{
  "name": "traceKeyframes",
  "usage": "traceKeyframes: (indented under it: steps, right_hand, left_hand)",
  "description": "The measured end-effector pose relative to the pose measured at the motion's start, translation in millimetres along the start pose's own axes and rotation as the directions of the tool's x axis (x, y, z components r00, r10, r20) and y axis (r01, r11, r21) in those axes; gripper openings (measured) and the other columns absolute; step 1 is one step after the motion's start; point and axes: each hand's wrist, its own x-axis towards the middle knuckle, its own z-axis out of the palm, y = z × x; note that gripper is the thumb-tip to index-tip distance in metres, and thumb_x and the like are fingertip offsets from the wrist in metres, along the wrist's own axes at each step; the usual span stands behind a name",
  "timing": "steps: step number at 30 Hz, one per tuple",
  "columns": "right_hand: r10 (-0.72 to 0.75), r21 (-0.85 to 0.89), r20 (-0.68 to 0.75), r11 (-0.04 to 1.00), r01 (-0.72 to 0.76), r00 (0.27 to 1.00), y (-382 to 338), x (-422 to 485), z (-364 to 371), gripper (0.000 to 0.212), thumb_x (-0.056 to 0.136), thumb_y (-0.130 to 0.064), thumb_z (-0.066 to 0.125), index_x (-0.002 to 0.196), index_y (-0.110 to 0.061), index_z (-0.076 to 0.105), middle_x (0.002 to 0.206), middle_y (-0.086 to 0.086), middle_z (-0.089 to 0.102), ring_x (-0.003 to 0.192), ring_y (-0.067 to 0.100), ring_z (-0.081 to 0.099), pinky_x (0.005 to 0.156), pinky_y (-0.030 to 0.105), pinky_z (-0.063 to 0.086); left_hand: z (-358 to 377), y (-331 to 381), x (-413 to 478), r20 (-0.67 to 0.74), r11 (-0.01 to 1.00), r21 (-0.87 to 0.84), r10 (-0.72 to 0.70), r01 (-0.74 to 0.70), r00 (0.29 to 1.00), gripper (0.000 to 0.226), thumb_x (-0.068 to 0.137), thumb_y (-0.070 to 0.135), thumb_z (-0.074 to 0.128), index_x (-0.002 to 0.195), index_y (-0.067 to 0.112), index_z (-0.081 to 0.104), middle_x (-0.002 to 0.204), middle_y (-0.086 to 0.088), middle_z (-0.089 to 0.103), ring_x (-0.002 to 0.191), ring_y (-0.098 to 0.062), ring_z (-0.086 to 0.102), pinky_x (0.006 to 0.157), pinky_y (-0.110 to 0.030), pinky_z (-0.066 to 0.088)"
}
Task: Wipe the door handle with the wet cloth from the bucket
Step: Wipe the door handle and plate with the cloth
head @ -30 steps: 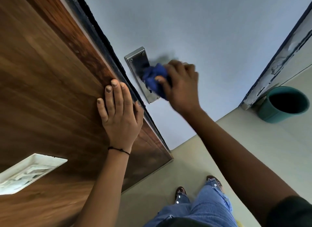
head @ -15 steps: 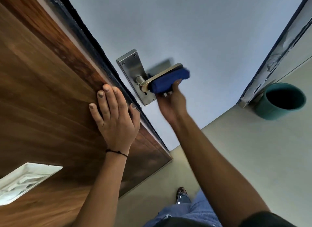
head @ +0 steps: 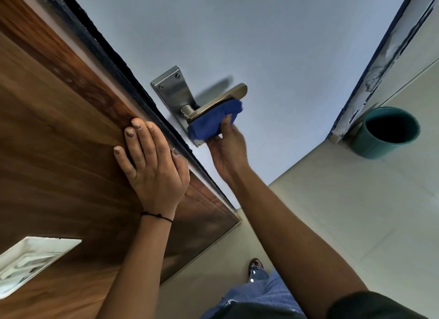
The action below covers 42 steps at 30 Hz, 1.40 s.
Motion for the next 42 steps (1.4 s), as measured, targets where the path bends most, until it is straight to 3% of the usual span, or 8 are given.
traceKeyframes:
  steps: [6, 9, 15, 20, 25, 31, 37, 42]
  right_hand:
    - [-0.229, -0.664, 0.037, 0.722, 0.195, 0.973, 14.6, -10.7, -12.3, 0.031, 0.096, -0.026, 0.052, 0.12, -0.007, 0.056, 0.115, 0.008, 0.064, 0.1, 0.013, 0.064, 0.091, 0.032, 0.055]
    - [-0.391, -0.725, 0.018, 0.628, 0.282, 0.92, -3.5, -9.6, -29.6, 0.038, 0.092, -0.016, 0.059, 0.127, -0.016, 0.045, 0.111, -0.004, 0.057, 0.078, -0.013, 0.061, 0.068, 0.007, 0.051]
    - [-0.633, -0.717, -0.021, 0.549, 0.43, 0.774, -21.2, -11.3, -25.2, 0.033, 0.091, -0.016, 0.055, 0.12, -0.03, 0.05, 0.116, -0.008, 0.059, 0.094, 0.012, 0.063, 0.083, 0.032, 0.056]
    - [-0.699, -0.777, 0.249, 0.269, 0.569, 0.671, 8.9, -21.6, -12.1, 0.029, 0.085, -0.011, 0.062, 0.114, -0.018, 0.065, 0.116, 0.0, 0.058, 0.1, -0.004, 0.053, 0.085, 0.008, 0.041]
    - [-0.646, -0.749, 0.515, -0.02, 0.662, 0.563, 13.7, -17.9, -19.3, 0.029, 0.081, -0.008, 0.068, 0.11, -0.014, 0.07, 0.112, 0.007, 0.064, 0.099, 0.021, 0.062, 0.08, 0.022, 0.048]
    - [-0.79, -0.8, 0.198, 0.212, 0.562, 0.581, -13.4, 5.6, -25.1, 0.029, 0.08, -0.007, 0.064, 0.107, -0.012, 0.071, 0.111, 0.005, 0.063, 0.098, 0.014, 0.062, 0.082, 0.017, 0.047]
    - [-0.633, -0.737, 0.557, -0.079, 0.671, 0.538, 23.6, -16.1, -21.7, 0.028, 0.079, -0.007, 0.069, 0.106, -0.014, 0.073, 0.11, 0.01, 0.066, 0.095, 0.027, 0.063, 0.075, 0.028, 0.05]
    - [-0.776, -0.791, 0.218, 0.215, 0.573, 0.592, -10.5, 4.6, -28.7, 0.029, 0.078, -0.005, 0.065, 0.105, -0.011, 0.073, 0.107, 0.004, 0.064, 0.094, 0.011, 0.061, 0.079, 0.009, 0.044]
  left_hand:
    - [-2.0, -1.1, 0.4, 0.006, 1.0, -0.018, -0.001, 0.001, 1.0, 0.073, 0.091, 0.023, 0.034, 0.149, 0.006, -0.007, 0.147, -0.021, 0.015, 0.145, -0.016, -0.019, 0.117, -0.038, -0.011]
    - [-1.4, -0.9, 0.1, 0.005, 1.0, -0.018, -0.007, 0.007, 1.0, 0.073, 0.091, 0.022, 0.035, 0.149, 0.005, -0.006, 0.147, -0.021, 0.015, 0.145, -0.016, -0.019, 0.117, -0.038, -0.011]
    - [-0.4, -1.4, 0.6, 0.0, 1.0, -0.007, -0.006, 0.006, 1.0, 0.072, 0.091, 0.023, 0.035, 0.148, 0.005, -0.005, 0.147, -0.021, 0.017, 0.145, -0.016, -0.019, 0.117, -0.038, -0.01]
    - [-1.5, -0.3, 1.4, -0.002, 1.0, -0.014, 0.004, -0.004, 1.0, 0.071, 0.092, 0.022, 0.034, 0.148, 0.005, -0.006, 0.147, -0.022, 0.016, 0.147, -0.02, -0.013, 0.117, -0.039, -0.01]
    - [-5.2, -0.3, -0.2, 0.017, 1.0, -0.022, 0.0, 0.0, 1.0, 0.072, 0.092, 0.022, 0.033, 0.148, 0.007, -0.009, 0.147, -0.021, 0.013, 0.146, -0.018, -0.016, 0.117, -0.038, -0.011]
    - [-5.7, 0.5, 2.0, 0.02, 1.0, -0.002, -0.007, 0.007, 1.0, 0.074, 0.091, 0.021, 0.037, 0.148, 0.006, -0.008, 0.148, -0.021, 0.013, 0.145, -0.016, -0.019, 0.117, -0.038, -0.011]
    - [-6.5, 0.2, 1.0, 0.041, 1.0, 0.018, 0.002, -0.003, 0.999, 0.066, 0.091, 0.019, 0.037, 0.147, -0.004, 0.012, 0.147, -0.024, 0.018, 0.137, -0.036, 0.014, 0.117, -0.038, -0.01]
    - [-7.3, 0.3, 2.9, 0.053, 0.999, 0.025, -0.025, 0.024, 0.998, 0.072, 0.091, 0.021, 0.038, 0.149, 0.001, 0.0, 0.148, -0.022, 0.015, 0.145, -0.029, 0.0, 0.117, -0.037, -0.012]
